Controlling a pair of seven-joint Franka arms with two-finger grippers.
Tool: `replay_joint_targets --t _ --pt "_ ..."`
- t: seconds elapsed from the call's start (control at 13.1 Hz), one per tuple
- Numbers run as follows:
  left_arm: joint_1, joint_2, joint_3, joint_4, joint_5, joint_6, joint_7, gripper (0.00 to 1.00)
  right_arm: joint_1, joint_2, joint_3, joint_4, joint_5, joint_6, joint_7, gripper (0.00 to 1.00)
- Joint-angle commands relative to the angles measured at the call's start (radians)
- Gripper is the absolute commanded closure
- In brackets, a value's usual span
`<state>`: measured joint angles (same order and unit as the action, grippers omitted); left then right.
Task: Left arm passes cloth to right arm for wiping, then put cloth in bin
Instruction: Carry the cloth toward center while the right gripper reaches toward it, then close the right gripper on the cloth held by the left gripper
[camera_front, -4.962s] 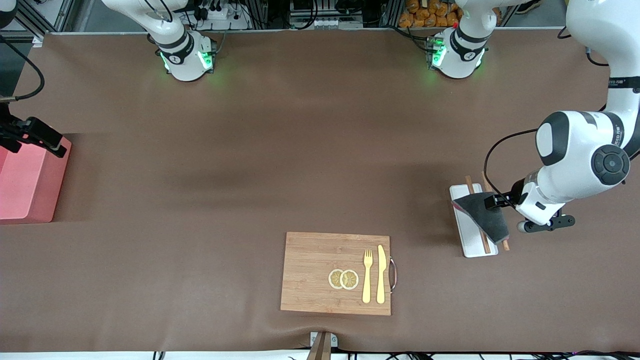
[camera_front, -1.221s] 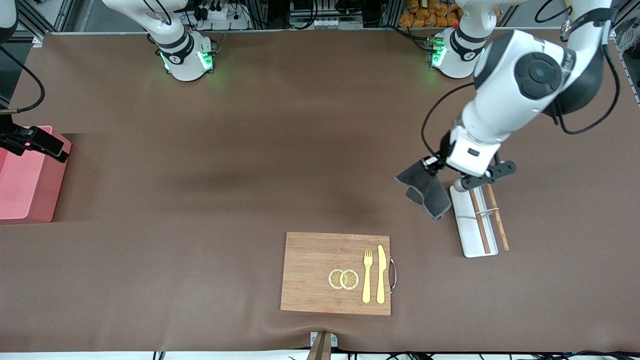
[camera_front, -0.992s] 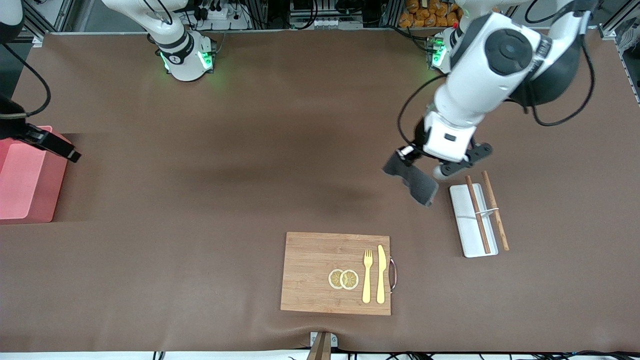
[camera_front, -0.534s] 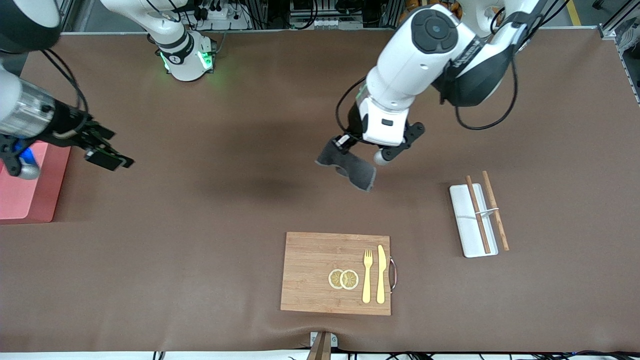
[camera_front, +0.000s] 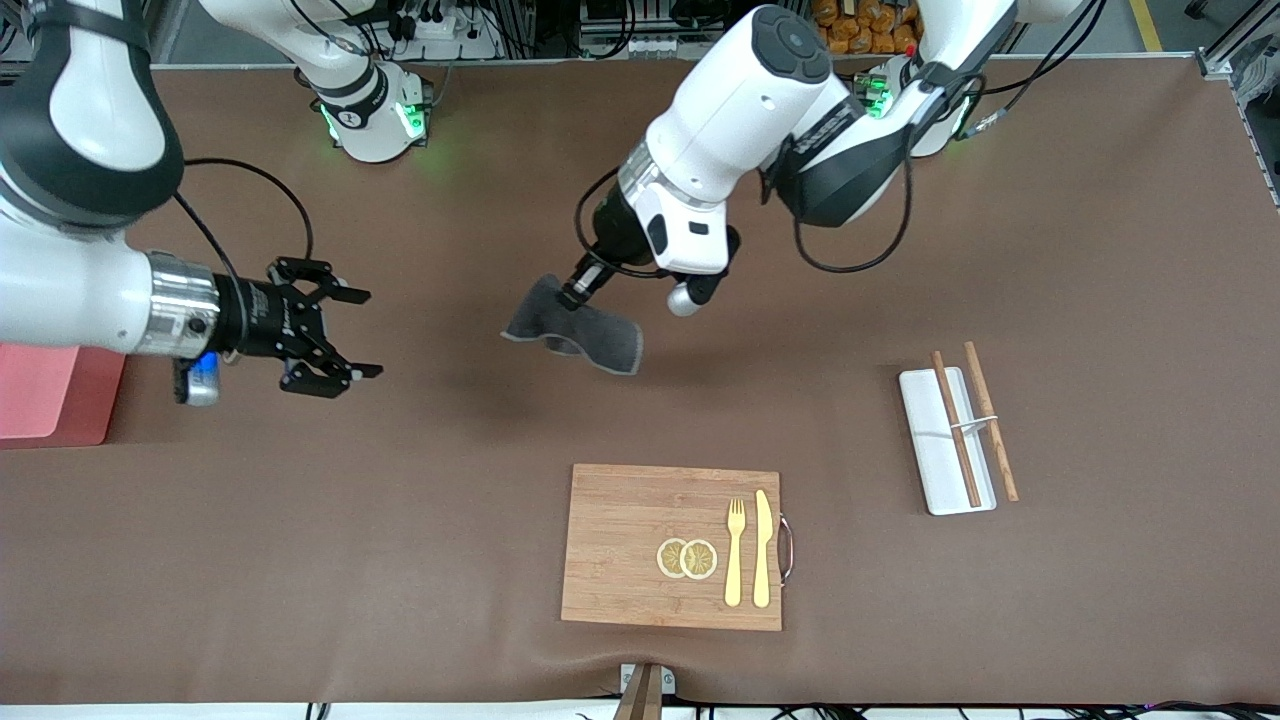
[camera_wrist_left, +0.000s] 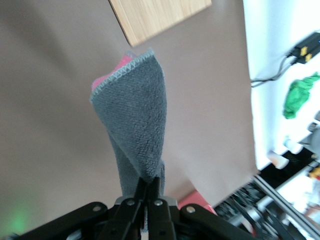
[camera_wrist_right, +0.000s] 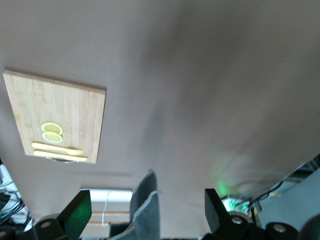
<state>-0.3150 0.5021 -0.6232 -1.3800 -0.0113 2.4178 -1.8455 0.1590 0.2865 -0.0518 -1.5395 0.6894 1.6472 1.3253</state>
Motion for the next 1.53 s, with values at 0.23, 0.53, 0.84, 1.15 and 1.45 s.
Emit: replay_joint_targets --t 0.23,0.53,0.84,1.15,1.45 --pt "-0.052 0.049 0.007 0.045 0.002 0.118 -0.077 1.00 0.083 0.019 0.004 -0.007 0.048 0.020 0.094 0.00" --pt "-0.120 0.105 0.054 0.048 0.002 0.237 -0.106 1.00 0.166 0.020 0.004 -0.027 0.048 0.074 0.106 0.00" --pt "-0.217 0.116 0.169 0.081 -0.002 0.244 -0.140 1.00 0.218 0.030 0.003 -0.033 0.048 0.094 0.104 0.81" --pt "-0.216 0.113 0.169 0.079 -0.004 0.244 -0.139 1.00 0.191 0.045 0.003 -0.033 0.047 0.092 0.092 1.00" --pt "-0.204 0.067 0.174 0.076 0.011 0.199 -0.138 0.00 0.165 0.054 0.003 -0.033 0.036 0.085 0.063 1.00"
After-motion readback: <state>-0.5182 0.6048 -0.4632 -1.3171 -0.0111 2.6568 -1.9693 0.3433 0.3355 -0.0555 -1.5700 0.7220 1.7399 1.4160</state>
